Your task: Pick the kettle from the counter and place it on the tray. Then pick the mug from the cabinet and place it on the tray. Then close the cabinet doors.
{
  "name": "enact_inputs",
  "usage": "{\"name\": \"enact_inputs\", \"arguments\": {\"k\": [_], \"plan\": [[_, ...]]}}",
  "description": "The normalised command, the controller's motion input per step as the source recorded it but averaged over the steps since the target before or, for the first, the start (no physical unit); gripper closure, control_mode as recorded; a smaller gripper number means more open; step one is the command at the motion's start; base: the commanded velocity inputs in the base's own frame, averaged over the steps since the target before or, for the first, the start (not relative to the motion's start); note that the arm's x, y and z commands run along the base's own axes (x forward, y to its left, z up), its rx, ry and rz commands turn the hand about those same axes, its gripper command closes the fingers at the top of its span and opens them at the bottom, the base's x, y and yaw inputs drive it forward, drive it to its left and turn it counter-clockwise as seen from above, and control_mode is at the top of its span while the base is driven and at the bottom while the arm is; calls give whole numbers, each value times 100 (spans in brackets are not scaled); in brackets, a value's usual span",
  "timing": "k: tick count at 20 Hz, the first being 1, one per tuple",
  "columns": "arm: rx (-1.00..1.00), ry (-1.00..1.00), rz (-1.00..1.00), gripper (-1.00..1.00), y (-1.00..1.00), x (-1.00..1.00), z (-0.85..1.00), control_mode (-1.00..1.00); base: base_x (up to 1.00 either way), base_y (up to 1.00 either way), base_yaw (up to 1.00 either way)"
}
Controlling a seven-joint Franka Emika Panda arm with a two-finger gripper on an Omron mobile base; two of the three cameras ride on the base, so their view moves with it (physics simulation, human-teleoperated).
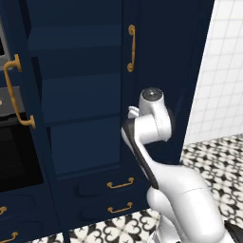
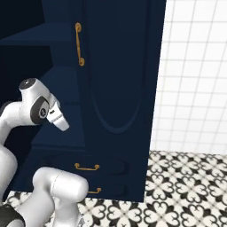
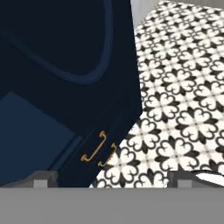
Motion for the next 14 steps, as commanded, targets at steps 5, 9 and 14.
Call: {"name": "enact_inputs", "arguments": {"k": [5, 9, 14], "plan": [[-38, 0, 46, -100, 19, -44, 0, -100, 0, 0, 0], [-37, 7, 70, -100, 9, -38, 0, -100, 0, 0, 0], [-40, 13, 74, -100, 23, -44, 0, -100, 0, 0, 0]]}}
